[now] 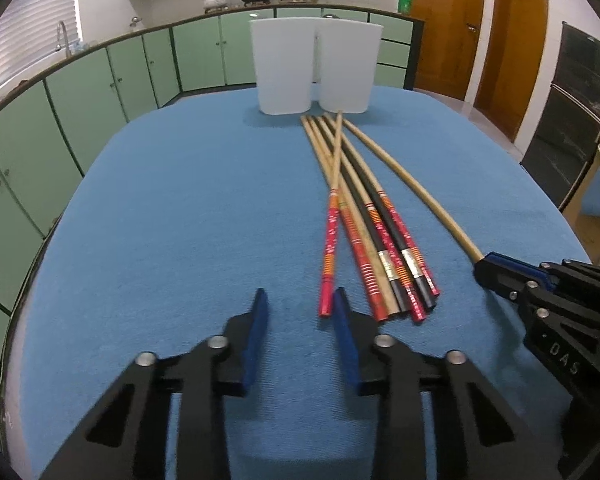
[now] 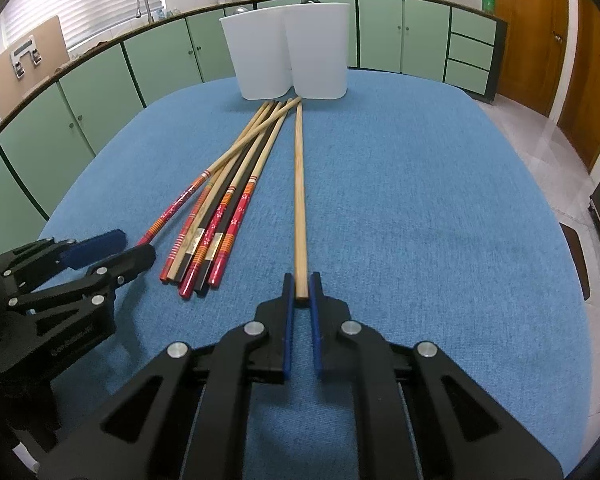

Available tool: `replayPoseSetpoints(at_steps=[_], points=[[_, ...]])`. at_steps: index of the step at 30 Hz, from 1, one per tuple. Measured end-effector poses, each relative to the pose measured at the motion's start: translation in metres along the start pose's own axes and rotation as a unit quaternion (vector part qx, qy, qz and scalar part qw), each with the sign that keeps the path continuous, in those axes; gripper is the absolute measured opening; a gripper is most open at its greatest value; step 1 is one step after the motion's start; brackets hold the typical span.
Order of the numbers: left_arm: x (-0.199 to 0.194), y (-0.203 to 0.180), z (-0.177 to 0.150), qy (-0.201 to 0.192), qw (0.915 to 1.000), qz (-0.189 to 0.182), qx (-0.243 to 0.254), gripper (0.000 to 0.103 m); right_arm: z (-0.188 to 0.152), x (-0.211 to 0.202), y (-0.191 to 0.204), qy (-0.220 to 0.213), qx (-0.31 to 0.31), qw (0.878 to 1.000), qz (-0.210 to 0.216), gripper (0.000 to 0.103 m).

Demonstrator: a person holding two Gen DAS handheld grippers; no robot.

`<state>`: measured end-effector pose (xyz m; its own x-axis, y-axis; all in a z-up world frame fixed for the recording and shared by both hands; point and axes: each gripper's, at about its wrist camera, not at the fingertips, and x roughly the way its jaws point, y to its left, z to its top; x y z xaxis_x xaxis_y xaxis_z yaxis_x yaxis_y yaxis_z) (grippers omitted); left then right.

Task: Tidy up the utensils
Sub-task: 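Grasp a plain wooden chopstick with the right tool while the left grasps a red one, then lift both chopsticks and drop them into the white caddy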

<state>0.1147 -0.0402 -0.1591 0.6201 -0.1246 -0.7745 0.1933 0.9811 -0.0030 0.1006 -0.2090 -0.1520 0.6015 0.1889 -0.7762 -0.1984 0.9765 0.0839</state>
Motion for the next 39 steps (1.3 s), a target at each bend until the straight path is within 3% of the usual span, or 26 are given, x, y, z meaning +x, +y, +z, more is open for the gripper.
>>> replayPoseSetpoints(at_steps=[3, 4, 12, 22, 30, 39], points=[[0.001, -0.005, 0.0, 0.0, 0.9999, -0.012, 0.005, 0.008, 0.0, 0.0, 0.001, -0.001, -0.002, 1.0, -0.002, 0.006], [0.001, -0.008, 0.0, 0.0, 0.9999, -0.011, 0.009, 0.006, 0.0, 0.0, 0.0, -0.001, -0.002, 1.0, -0.002, 0.006], [-0.013, -0.005, 0.0, -0.016, 0.9997, -0.017, -0.004, 0.005, -0.001, -0.017, -0.008, -0.031, 0.013, 0.999, 0.014, 0.006], [-0.086, 0.013, 0.027, -0.099, 0.995, -0.007, -0.013, 0.005, 0.026, -0.067, -0.009, -0.089, -0.005, 0.996, 0.013, 0.006], [-0.127, 0.026, 0.069, -0.168, 0.9855, -0.02, -0.014, 0.005, 0.071, -0.104, -0.01, -0.141, -0.02, 0.989, 0.027, 0.006], [-0.138, 0.031, 0.121, -0.201, 0.979, -0.03, 0.008, 0.005, 0.142, -0.124, -0.015, -0.161, -0.042, 0.985, 0.048, 0.006]])
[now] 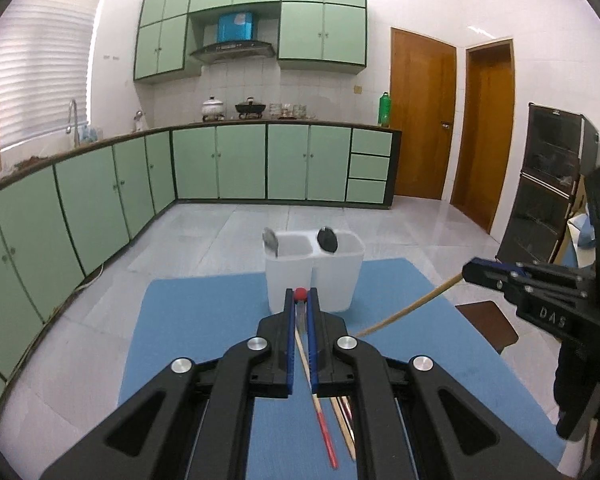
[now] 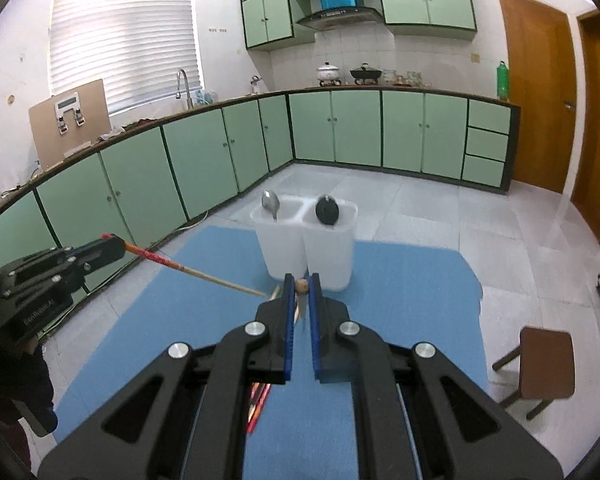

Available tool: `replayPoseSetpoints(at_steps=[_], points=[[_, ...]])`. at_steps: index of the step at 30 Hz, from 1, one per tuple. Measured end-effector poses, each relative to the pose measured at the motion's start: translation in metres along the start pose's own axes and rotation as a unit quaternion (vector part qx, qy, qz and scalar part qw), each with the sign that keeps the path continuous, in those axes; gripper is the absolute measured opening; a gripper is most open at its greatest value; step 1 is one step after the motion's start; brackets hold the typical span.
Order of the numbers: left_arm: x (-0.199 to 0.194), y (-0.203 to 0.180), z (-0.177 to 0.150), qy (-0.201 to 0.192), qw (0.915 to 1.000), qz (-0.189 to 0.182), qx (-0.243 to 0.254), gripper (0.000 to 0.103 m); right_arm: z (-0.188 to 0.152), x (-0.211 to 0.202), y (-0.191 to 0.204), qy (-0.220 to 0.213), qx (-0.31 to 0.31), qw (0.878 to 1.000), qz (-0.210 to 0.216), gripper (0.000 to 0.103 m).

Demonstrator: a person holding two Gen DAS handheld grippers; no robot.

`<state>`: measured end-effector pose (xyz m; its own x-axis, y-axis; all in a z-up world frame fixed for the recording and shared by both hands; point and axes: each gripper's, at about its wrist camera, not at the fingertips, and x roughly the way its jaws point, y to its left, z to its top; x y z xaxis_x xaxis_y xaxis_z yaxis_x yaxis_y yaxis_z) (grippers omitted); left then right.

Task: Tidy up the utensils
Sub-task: 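Lift both chopsticks and drop them into the white caddy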

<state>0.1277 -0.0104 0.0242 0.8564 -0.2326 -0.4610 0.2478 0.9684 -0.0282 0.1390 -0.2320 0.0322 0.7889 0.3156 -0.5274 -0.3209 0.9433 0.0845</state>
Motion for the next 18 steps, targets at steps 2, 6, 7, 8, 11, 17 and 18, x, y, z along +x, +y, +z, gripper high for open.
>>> replayPoseSetpoints(at_steps=[2, 6, 7, 8, 11, 17, 18], points=[[0.008, 0.002, 0.013, 0.0, 1.0, -0.006, 0.001, 0.005, 0.013, 0.003, -0.002, 0.0, -0.006, 1.0, 0.003, 0.006], [0.015, 0.005, 0.034, -0.006, 0.9999, -0.014, 0.0, 0.005, 0.039, 0.006, -0.006, -0.004, -0.016, 1.0, 0.003, 0.006], [0.014, 0.005, 0.038, -0.009, 0.9999, -0.015, 0.001, 0.005, 0.047, 0.005, -0.008, -0.007, -0.014, 1.0, 0.008, 0.006], [0.013, 0.006, 0.043, -0.014, 0.9998, -0.016, 0.002, 0.005, 0.056, 0.003, -0.01, -0.012, -0.013, 1.0, 0.012, 0.006], [0.007, 0.007, 0.062, -0.036, 0.9992, -0.017, 0.008, 0.005, 0.084, -0.004, -0.016, -0.036, -0.015, 0.999, 0.012, 0.006], [0.01, 0.007, 0.105, -0.073, 0.9971, -0.009, 0.02, 0.005, 0.139, -0.002, -0.028, -0.091, -0.006, 0.996, 0.005, 0.006], [0.014, 0.006, 0.112, -0.075, 0.9969, -0.008, 0.022, 0.005, 0.148, 0.0, -0.03, -0.1, -0.003, 0.995, 0.001, 0.006]])
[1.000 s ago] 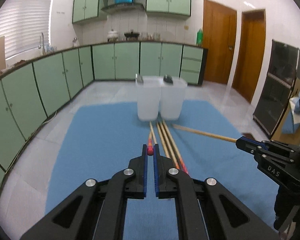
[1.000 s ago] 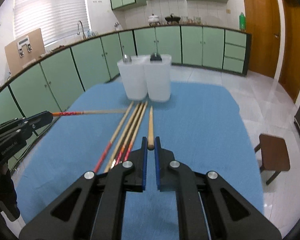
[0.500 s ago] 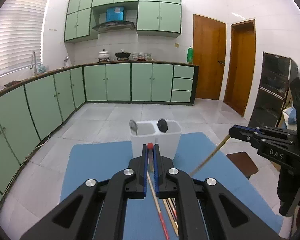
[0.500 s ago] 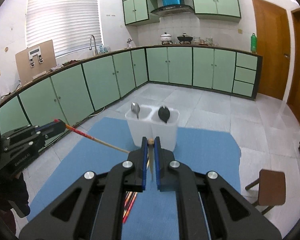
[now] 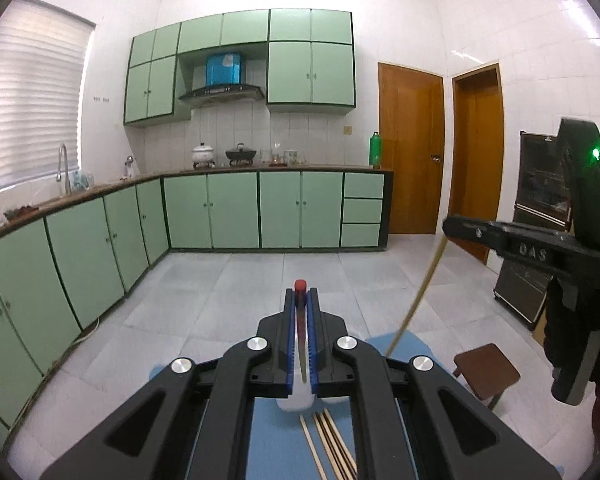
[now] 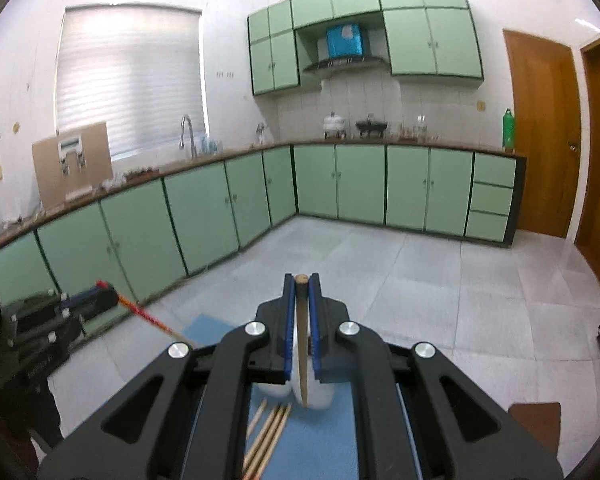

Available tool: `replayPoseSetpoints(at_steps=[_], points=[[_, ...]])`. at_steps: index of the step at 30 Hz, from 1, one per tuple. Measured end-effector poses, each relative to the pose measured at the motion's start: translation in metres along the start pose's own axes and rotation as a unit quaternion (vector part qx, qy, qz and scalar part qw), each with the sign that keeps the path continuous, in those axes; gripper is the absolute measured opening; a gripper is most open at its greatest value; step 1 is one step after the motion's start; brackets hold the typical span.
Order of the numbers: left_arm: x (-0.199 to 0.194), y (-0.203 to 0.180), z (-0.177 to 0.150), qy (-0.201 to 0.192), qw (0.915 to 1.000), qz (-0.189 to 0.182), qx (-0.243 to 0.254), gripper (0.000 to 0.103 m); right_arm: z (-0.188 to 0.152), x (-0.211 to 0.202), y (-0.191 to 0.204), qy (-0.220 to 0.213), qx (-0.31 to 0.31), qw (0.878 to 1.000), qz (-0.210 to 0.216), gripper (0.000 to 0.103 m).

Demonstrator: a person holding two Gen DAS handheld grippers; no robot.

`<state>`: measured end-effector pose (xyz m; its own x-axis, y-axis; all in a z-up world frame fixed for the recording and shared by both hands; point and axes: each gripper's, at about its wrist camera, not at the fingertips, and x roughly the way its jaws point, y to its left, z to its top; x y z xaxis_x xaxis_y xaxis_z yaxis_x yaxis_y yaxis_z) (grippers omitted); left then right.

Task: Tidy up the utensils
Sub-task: 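Lift both chopsticks and drop them into the white caddy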

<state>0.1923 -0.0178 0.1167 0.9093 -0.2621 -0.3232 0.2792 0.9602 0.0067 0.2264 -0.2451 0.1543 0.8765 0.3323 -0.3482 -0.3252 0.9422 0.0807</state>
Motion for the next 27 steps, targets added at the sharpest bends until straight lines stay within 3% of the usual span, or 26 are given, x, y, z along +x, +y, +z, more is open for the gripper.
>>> replayPoseSetpoints(at_steps=[7, 14, 19, 21, 23, 24, 27], points=[[0.048, 0.001, 0.017, -0.004, 0.9999, 0.008, 0.006, 0.005, 0.014, 0.05, -0.019, -0.013, 0.002, 0.999, -0.03, 0.006], [0.097, 0.001, 0.009, 0.014, 0.9999, 0.009, -0.004, 0.005, -0.019, 0.107, -0.033, 0.041, 0.026, 0.998, -0.041, 0.006], [0.128, 0.004, -0.011, 0.062, 0.9978, -0.003, -0.022, 0.006, -0.041, 0.128, -0.027, 0.08, 0.026, 0.996, -0.03, 0.008], [0.13, 0.006, -0.019, 0.072, 0.9969, -0.004, -0.032, 0.011, -0.047, 0.126, -0.027, 0.079, 0.025, 0.996, -0.037, 0.031], [0.125, 0.008, -0.024, 0.071, 0.9969, -0.002, -0.032, 0.023, -0.054, 0.116, -0.026, 0.069, 0.03, 0.996, -0.04, 0.042], [0.121, 0.009, -0.026, 0.07, 0.997, 0.0, -0.032, 0.03, -0.058, 0.11, -0.028, 0.068, 0.034, 0.996, -0.041, 0.042], [0.101, 0.01, -0.039, 0.069, 0.997, 0.002, -0.034, 0.034, -0.069, 0.09, -0.031, 0.065, 0.042, 0.996, -0.051, 0.045]])
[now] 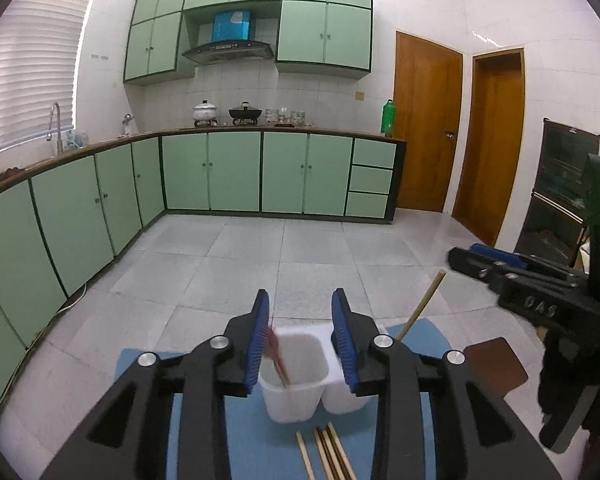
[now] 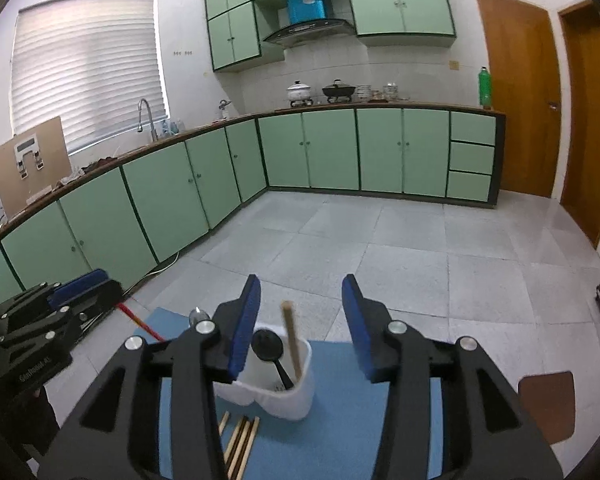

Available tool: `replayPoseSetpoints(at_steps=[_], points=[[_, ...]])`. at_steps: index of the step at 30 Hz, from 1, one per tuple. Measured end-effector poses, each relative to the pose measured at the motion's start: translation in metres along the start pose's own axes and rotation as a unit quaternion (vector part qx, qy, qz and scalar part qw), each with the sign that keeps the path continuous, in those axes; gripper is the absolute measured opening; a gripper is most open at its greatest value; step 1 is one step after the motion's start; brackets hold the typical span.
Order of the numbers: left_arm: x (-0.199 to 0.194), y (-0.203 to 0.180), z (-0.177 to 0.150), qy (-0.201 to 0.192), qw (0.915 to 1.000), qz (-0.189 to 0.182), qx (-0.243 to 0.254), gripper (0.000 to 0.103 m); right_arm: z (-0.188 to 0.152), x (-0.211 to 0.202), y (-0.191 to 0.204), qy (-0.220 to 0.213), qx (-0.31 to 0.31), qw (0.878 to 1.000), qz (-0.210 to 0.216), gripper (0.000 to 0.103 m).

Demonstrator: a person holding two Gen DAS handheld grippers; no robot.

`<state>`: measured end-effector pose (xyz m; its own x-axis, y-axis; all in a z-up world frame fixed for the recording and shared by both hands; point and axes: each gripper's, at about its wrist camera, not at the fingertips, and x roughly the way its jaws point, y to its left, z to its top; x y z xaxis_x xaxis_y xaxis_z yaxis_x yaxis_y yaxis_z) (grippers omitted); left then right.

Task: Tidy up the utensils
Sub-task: 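Lift both chopsticks and drop them into the white caddy, then move both open tools back toward the remaining chopsticks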

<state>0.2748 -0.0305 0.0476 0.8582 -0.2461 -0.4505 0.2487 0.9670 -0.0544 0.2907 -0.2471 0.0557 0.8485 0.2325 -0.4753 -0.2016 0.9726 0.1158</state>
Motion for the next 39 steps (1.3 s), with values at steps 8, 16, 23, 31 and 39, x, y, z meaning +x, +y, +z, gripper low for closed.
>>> replayPoseSetpoints(at_steps=[8, 16, 23, 31, 39], points=[[-0.037, 0.004, -0.071, 0.04, 0.9989, 0.018, -0.016, 0.056, -0.09, -0.05, 0.002, 0.031, 0.005, 0.999, 0.008, 0.066], [-0.045, 0.011, -0.171, 0.136, 0.9888, 0.038, -0.047, 0.056, -0.203, -0.063, 0.034, 0.111, 0.02, 0.994, -0.001, 0.066], [-0.045, 0.007, -0.219, 0.169, 0.9828, 0.055, -0.049, 0.056, -0.252, -0.062, 0.055, 0.151, 0.007, 0.988, -0.007, 0.066], [-0.051, -0.001, -0.249, 0.178, 0.9811, 0.053, -0.055, 0.056, -0.271, -0.065, 0.07, 0.176, -0.004, 0.984, 0.005, 0.06], [-0.053, -0.006, -0.257, 0.182, 0.9805, 0.055, -0.051, 0.056, -0.277, -0.06, 0.075, 0.191, -0.01, 0.981, 0.011, 0.051]])
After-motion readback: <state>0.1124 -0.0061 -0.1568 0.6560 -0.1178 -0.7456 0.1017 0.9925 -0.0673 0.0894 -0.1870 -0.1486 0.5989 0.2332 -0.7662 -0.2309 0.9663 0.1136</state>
